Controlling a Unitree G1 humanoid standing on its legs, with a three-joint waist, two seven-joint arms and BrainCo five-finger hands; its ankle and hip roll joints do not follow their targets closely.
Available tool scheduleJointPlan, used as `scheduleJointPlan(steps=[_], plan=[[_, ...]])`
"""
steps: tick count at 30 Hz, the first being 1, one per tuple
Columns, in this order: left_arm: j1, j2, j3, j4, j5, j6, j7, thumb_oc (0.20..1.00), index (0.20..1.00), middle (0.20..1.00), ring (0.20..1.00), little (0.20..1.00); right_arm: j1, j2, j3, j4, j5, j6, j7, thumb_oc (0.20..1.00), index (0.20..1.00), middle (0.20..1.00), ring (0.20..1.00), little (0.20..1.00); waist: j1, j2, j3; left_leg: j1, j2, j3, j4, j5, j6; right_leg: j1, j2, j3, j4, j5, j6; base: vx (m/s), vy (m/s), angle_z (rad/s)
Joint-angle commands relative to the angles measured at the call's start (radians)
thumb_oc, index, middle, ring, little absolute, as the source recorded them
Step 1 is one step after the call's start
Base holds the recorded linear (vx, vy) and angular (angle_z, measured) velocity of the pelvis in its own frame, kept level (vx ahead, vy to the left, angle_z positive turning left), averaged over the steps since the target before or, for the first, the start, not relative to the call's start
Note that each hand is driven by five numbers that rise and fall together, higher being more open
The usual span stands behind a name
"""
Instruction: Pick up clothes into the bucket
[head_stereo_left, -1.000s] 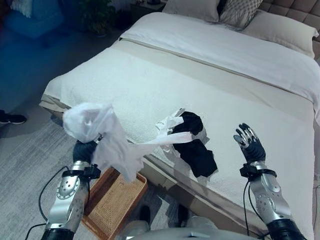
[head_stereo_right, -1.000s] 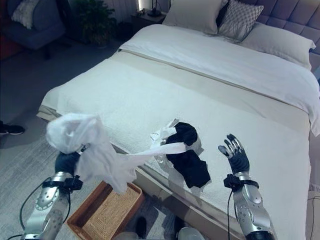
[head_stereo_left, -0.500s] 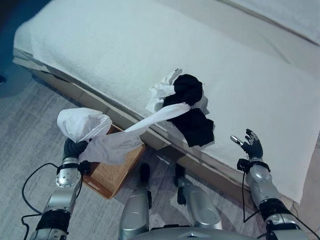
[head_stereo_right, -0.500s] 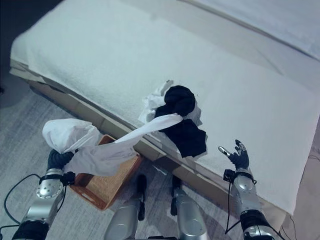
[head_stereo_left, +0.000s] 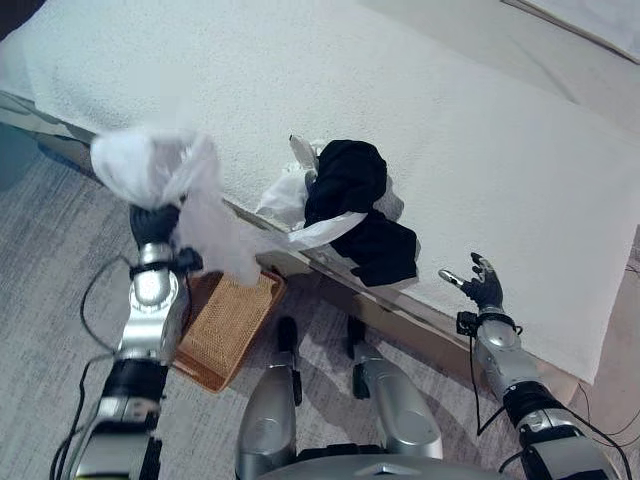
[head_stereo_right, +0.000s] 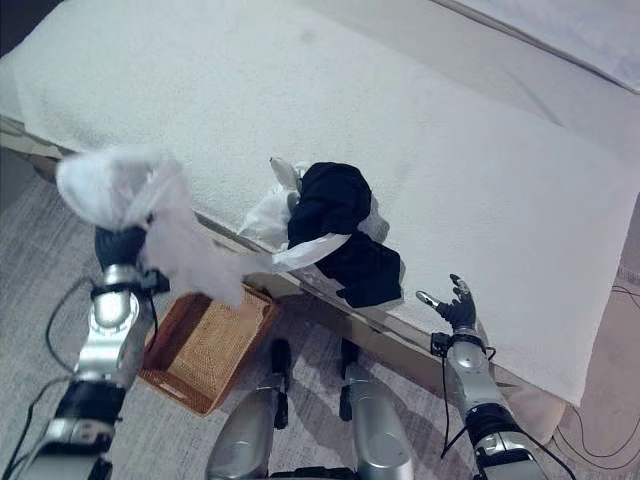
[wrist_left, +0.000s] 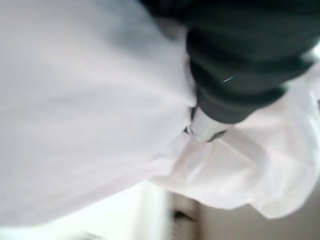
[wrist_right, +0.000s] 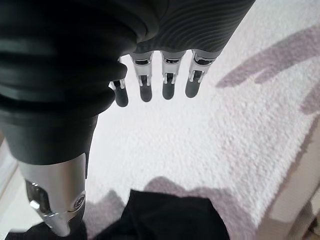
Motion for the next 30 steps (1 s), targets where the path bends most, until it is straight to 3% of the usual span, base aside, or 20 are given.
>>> scheduleJointPlan(steps=[1, 4, 5, 7, 11, 21, 30], plan=[[-0.173, 0.059, -0.063, -0.050, -0.118, -0.107, -0.065, 0.200, 0.200, 0.200, 0.200, 0.200, 0.009, -0.014, 0.053, -0.026, -0.022, -0.019, 0.034, 1.000, 1.000, 1.000, 1.000, 1.000, -0.032, -0.026, -0.094, -0.074, -0.017, -0.025, 0.172, -0.123, 0.001, -0.014, -0.107, 0.044, 0.080, -0.066, 0.090, 0.01, -0.004, -0.04], [-0.403, 0.050, -0.184, -0.025, -0.200, -0.115, -0.079, 0.200, 0.200, 0.200, 0.200, 0.200, 0.000, -0.011, 0.083, -0.011, -0.018, -0.010, 0.045, 1.000, 1.000, 1.000, 1.000, 1.000, -0.058, -0.010, -0.103, -0.059, -0.019, -0.019, 0.159, -0.119, 0.002, -0.010, -0.109, 0.044, 0.080, -0.065, 0.093, 0.00, 0.000, 0.00], [-0.404, 0.050, -0.184, -0.024, -0.200, -0.115, -0.079, 0.200, 0.200, 0.200, 0.200, 0.200, 0.000, -0.011, 0.083, -0.011, -0.018, -0.010, 0.045, 1.000, 1.000, 1.000, 1.000, 1.000, -0.059, -0.010, -0.103, -0.059, -0.019, -0.019, 0.159, -0.118, 0.002, -0.011, -0.109, 0.044, 0.080, -0.065, 0.093, 0.00, 0.000, 0.00], [-0.618, 0.043, -0.310, 0.002, -0.241, -0.121, -0.078, 0.200, 0.200, 0.200, 0.200, 0.200, -0.008, -0.014, 0.107, 0.009, -0.013, -0.001, 0.050, 1.000, 1.000, 1.000, 1.000, 1.000, -0.080, 0.015, -0.113, -0.035, -0.018, -0.009, 0.146, -0.119, 0.004, -0.001, -0.107, 0.053, 0.083, -0.068, 0.100, 0.02, -0.001, -0.07], [-0.865, 0.123, -0.441, 0.062, -0.231, -0.133, -0.065, 0.200, 0.200, 0.200, 0.200, 0.200, -0.011, -0.026, 0.127, 0.020, -0.008, 0.006, 0.065, 1.000, 1.000, 1.000, 1.000, 1.000, -0.101, 0.047, -0.138, 0.002, -0.023, 0.008, 0.112, -0.108, 0.007, 0.019, -0.112, 0.063, 0.077, -0.065, 0.107, 0.03, 0.009, -0.15], [-1.159, 0.171, -0.544, 0.283, -0.281, -0.150, -0.015, 0.200, 0.200, 0.200, 0.200, 0.200, 0.017, -0.045, 0.150, 0.052, -0.016, 0.016, 0.091, 1.000, 1.000, 1.000, 1.000, 1.000, -0.145, 0.105, -0.191, 0.079, -0.033, 0.012, 0.023, -0.081, -0.003, 0.066, -0.123, 0.045, 0.067, -0.079, 0.112, 0.04, 0.002, -0.04], [-1.402, 0.232, -0.654, 0.544, -0.296, -0.119, 0.023, 0.200, 0.200, 0.200, 0.200, 0.200, 0.023, -0.060, 0.163, 0.091, 0.009, 0.019, 0.105, 1.000, 1.000, 1.000, 1.000, 1.000, -0.175, 0.159, -0.237, 0.127, -0.039, 0.032, -0.010, -0.083, -0.006, 0.095, -0.126, 0.046, 0.055, -0.088, 0.114, 0.06, 0.003, 0.01]])
